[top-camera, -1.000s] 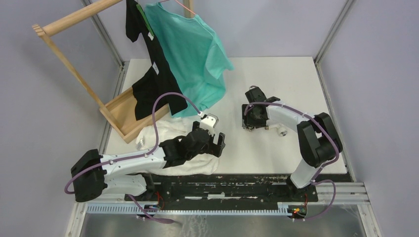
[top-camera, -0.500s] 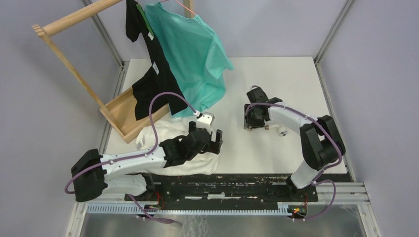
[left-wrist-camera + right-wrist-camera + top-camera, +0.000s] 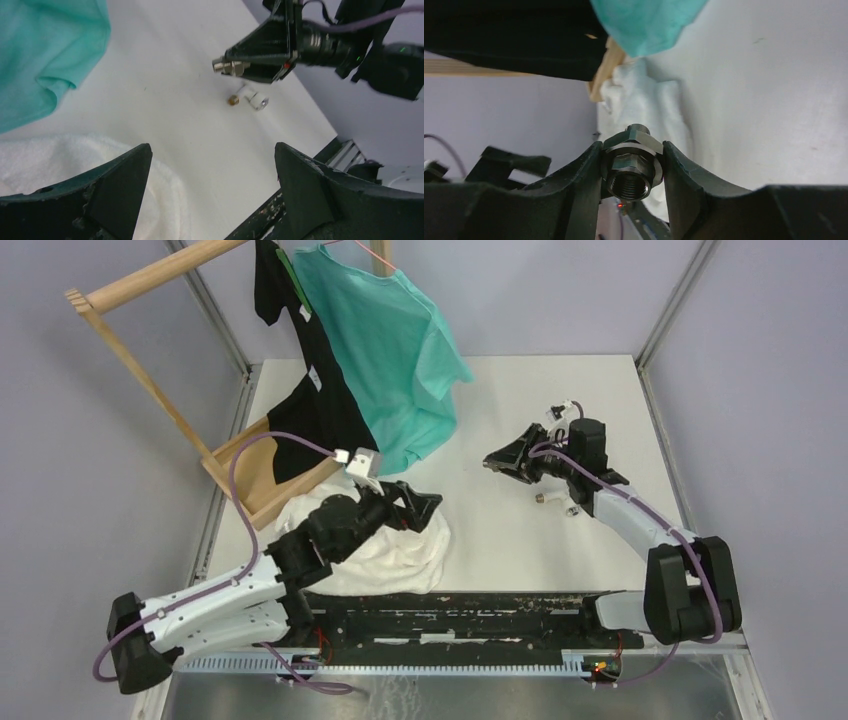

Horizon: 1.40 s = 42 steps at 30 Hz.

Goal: Install the water faucets

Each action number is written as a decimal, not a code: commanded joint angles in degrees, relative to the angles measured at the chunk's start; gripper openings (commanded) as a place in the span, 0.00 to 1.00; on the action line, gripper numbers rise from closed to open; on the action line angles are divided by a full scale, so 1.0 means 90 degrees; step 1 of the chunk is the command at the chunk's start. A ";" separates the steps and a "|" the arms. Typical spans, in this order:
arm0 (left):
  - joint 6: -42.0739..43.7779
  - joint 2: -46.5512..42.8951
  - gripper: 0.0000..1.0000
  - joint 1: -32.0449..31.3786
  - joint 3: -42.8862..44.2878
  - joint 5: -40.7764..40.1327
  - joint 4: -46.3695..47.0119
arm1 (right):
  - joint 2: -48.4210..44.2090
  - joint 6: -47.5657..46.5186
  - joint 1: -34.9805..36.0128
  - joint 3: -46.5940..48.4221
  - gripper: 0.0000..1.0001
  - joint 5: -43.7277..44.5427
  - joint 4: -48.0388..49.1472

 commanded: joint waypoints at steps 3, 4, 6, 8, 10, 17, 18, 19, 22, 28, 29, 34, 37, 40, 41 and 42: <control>-0.0108 0.0067 1.00 0.1260 0.0559 0.2947 0.0559 | -0.0159 0.2853 0.0040 -0.0449 0.00 -0.1690 0.3945; -0.0123 0.0114 0.99 0.1373 0.0550 0.3186 0.0641 | -0.0057 0.3290 0.0037 -0.0510 0.00 -0.1743 0.4439; 0.0002 0.0232 0.99 0.1591 0.0530 0.3638 0.0738 | 0.0202 0.4221 0.0044 -0.0669 0.00 -0.1778 0.5528; 0.0184 0.0411 0.99 0.1858 0.0598 0.4202 0.0810 | 0.0519 0.5217 0.0054 -0.0844 0.00 -0.1758 0.6759; 0.0343 0.0650 0.99 0.2019 0.0768 0.4783 0.0853 | 0.0854 0.6096 0.0055 -0.1002 0.00 -0.1652 0.8106; 0.1261 0.1648 0.97 0.2100 0.1595 0.6344 0.0604 | 0.1409 0.7057 0.0309 -0.1037 0.01 -0.1621 0.8708; 0.1435 0.1727 0.97 0.2100 0.1628 0.6378 0.0593 | 0.1390 0.7098 0.0338 -0.1024 0.00 -0.1631 0.8710; 0.1585 0.1771 0.96 0.2100 0.1600 0.6395 0.0664 | 0.1362 0.7140 0.0358 -0.1015 0.00 -0.1645 0.8710; 0.1767 0.1729 0.97 0.2096 0.1416 0.6161 0.1008 | 0.1316 0.7194 0.0430 -0.0992 0.00 -0.1692 0.8632; 0.1800 0.1698 0.98 0.2100 0.1397 0.6021 0.1132 | 0.1537 0.7177 0.0852 -0.0737 0.01 -0.1844 0.8518; 0.1831 0.1700 0.98 0.2100 0.1473 0.5929 0.1075 | 0.1583 0.7153 0.0923 -0.0695 0.01 -0.1877 0.8546; 0.1950 0.1922 0.96 0.2100 0.1817 0.6046 0.0760 | 0.1715 0.7063 0.1314 -0.0422 0.01 -0.2175 0.8715; 0.2084 0.2015 0.91 0.2106 0.2073 0.6184 0.0388 | 0.1593 0.6992 0.1430 -0.0352 0.00 -0.2260 0.8687; 0.2090 0.1791 0.87 0.2176 0.1995 0.6101 0.0343 | 0.1521 0.6931 0.1443 -0.0366 0.01 -0.2326 0.8568; 0.2079 0.1710 0.86 0.2228 0.1964 0.6061 0.0307 | 0.1523 0.6936 0.1443 -0.0369 0.01 -0.2324 0.8574; 0.2026 0.1635 0.86 0.2307 0.1918 0.6026 0.0301 | 0.1524 0.6945 0.1445 -0.0377 0.01 -0.2327 0.8578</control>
